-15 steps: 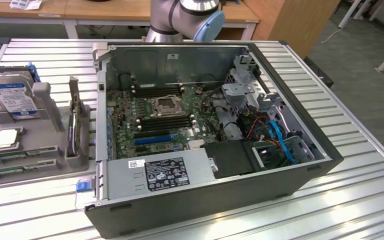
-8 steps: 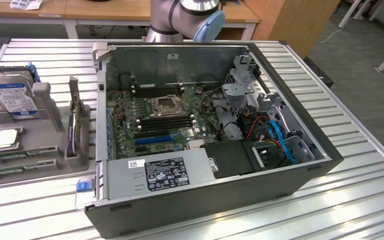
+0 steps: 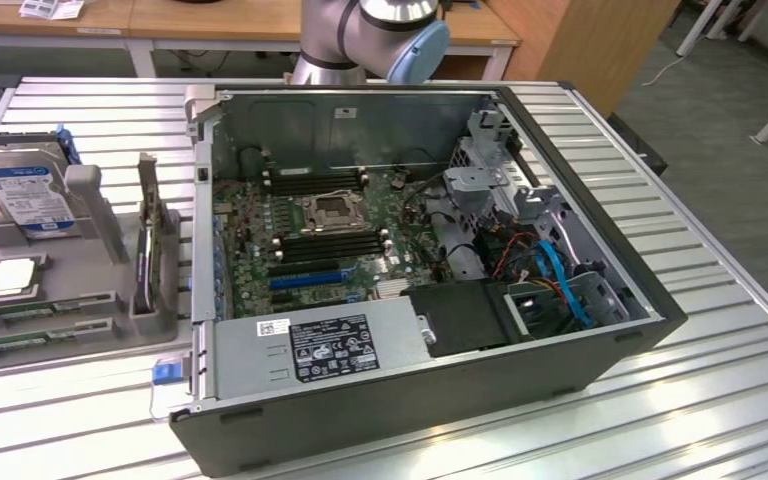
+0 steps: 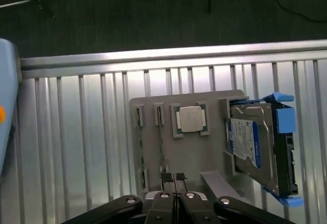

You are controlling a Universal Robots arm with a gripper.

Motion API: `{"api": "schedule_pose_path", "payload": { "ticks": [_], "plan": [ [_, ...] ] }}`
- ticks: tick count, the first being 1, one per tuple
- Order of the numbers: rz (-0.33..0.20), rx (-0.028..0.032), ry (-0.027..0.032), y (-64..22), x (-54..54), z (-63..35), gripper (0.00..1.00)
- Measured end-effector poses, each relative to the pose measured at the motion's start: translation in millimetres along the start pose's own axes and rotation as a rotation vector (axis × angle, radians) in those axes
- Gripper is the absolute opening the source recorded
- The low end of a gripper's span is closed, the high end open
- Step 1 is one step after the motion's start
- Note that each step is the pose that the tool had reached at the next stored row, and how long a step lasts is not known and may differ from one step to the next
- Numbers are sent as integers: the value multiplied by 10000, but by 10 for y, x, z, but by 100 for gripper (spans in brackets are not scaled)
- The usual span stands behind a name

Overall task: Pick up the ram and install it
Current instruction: 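Pick up the ram and move it above insertion slot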

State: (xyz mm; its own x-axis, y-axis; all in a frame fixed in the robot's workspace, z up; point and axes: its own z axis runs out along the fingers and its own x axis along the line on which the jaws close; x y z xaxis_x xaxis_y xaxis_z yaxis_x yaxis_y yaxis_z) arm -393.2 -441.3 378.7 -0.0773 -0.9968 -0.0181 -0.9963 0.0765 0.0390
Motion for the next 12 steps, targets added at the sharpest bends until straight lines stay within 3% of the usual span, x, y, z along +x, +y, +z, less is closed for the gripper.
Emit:
{"api": "schedule_pose_path", "payload": {
  "ticks": [4, 12],
  "plan": [
    [-582, -11, 22, 0, 0, 4, 10],
    [-687, -14, 26, 0, 0, 5, 10]
  ]
}}
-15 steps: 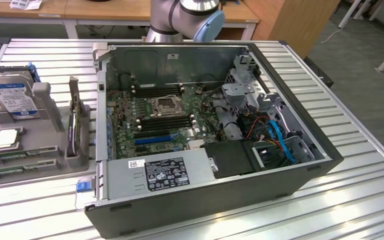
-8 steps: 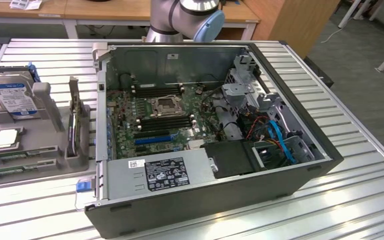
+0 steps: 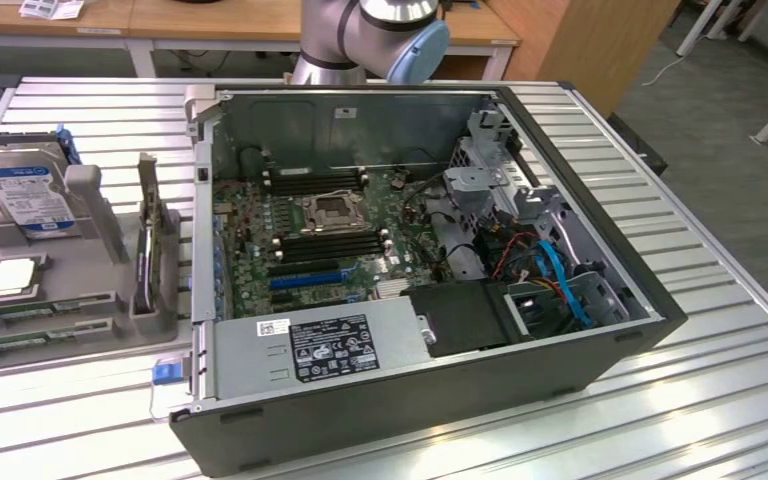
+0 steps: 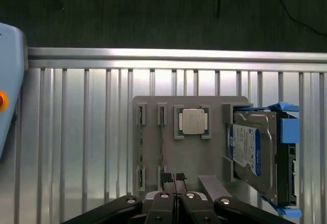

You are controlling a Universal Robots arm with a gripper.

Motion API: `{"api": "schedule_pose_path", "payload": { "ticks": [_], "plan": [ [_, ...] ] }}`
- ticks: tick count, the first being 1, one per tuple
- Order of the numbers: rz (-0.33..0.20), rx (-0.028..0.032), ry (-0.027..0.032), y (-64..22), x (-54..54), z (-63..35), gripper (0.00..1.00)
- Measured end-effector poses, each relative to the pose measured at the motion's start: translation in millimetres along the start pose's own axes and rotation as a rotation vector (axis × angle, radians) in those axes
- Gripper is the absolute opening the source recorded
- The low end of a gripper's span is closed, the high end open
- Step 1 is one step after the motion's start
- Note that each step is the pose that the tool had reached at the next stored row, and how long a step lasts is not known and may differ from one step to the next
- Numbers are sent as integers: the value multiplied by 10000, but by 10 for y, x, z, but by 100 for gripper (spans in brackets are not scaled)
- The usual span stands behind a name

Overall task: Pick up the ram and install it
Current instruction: 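Pick up the ram and move it above insertion slot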

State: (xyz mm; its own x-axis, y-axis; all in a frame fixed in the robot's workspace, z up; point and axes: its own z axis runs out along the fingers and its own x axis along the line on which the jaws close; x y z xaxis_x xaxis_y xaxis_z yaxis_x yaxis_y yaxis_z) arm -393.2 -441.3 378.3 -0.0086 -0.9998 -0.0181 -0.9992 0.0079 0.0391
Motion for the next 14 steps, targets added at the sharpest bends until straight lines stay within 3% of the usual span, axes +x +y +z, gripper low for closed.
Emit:
{"api": "schedule_pose_path", "payload": {
  "ticks": [4, 14],
  "plan": [
    [-403, -7, 15, 0, 0, 1, 10],
    [-418, -10, 18, -1, 0, 12, 10]
  ]
}}
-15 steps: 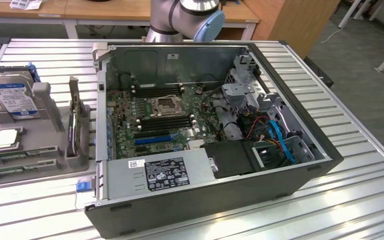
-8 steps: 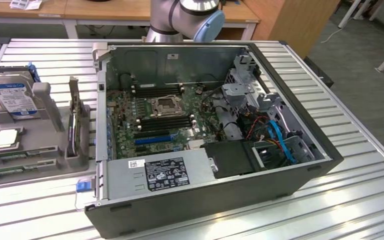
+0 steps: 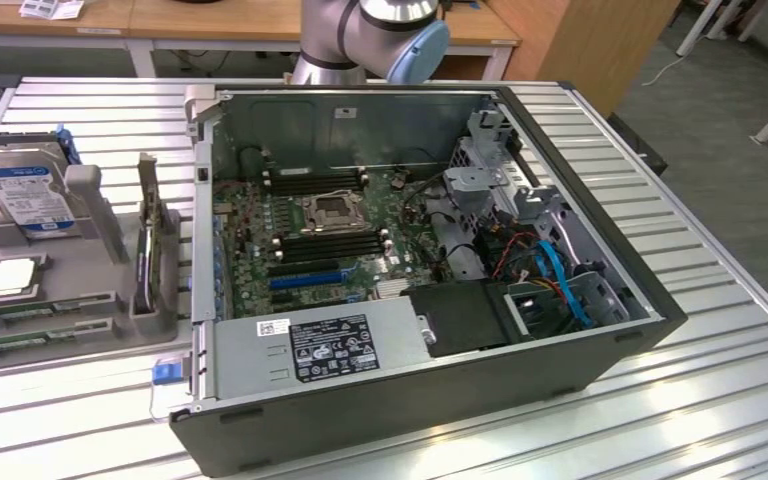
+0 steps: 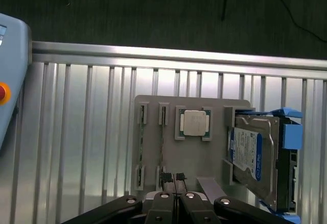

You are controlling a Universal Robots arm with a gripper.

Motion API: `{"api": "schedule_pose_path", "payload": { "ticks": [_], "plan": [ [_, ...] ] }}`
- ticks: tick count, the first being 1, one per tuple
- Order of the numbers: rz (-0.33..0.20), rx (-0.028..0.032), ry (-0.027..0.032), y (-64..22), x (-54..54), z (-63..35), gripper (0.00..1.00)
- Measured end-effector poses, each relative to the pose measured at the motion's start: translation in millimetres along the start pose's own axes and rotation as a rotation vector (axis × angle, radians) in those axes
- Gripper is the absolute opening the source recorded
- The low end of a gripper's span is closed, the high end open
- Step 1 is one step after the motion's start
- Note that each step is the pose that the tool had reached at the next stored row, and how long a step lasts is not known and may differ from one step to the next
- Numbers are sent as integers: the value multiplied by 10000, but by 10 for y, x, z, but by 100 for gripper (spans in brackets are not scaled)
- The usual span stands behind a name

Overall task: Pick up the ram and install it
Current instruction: 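Pick up the ram and move it above insertion slot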

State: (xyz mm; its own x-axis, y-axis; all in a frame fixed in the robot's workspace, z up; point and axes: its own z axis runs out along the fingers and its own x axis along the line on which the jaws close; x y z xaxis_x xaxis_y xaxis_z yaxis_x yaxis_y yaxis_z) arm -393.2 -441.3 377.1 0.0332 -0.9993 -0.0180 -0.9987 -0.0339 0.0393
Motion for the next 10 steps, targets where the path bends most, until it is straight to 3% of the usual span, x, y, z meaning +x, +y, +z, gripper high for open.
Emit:
{"api": "schedule_pose_path", "payload": {
  "ticks": [10],
  "plan": [
    [1, 2, -1, 0, 0, 8, 10]
  ]
}}
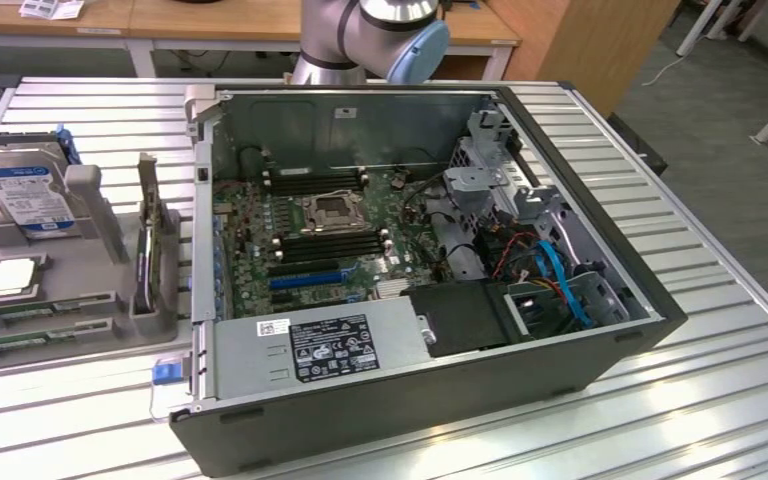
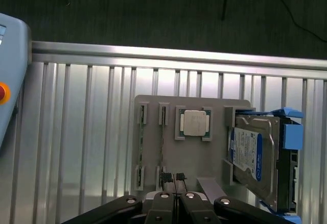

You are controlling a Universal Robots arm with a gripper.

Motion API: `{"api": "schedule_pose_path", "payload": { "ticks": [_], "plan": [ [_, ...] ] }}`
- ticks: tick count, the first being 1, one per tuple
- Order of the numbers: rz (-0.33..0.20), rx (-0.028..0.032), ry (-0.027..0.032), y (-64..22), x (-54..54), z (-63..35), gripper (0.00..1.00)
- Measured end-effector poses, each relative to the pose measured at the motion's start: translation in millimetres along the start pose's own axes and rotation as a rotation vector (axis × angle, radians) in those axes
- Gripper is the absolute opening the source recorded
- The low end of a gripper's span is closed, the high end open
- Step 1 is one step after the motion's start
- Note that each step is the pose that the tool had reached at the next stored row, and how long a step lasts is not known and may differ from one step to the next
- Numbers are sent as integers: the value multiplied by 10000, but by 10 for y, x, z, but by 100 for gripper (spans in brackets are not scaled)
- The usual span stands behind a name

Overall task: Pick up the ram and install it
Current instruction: 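Pick up the ram and move it above insertion slot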

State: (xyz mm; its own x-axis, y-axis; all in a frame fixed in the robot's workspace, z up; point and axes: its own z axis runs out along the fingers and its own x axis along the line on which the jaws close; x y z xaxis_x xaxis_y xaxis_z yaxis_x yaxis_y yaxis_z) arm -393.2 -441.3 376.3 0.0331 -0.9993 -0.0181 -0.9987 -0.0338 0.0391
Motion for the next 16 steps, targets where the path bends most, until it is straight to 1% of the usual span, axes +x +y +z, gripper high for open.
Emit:
{"api": "schedule_pose_path", "payload": {
  "ticks": [6, 8, 9, 10, 16],
  "plan": [
    [0, -1, 0, 0, 0, 0, 11],
    [0, 0, 0, 0, 0, 0, 23],
    [0, 0, 0, 0, 0, 0, 23],
    [0, 0, 0, 0, 0, 0, 30],
    [0, -1, 1, 0, 0, 7, 30]
  ]
}}
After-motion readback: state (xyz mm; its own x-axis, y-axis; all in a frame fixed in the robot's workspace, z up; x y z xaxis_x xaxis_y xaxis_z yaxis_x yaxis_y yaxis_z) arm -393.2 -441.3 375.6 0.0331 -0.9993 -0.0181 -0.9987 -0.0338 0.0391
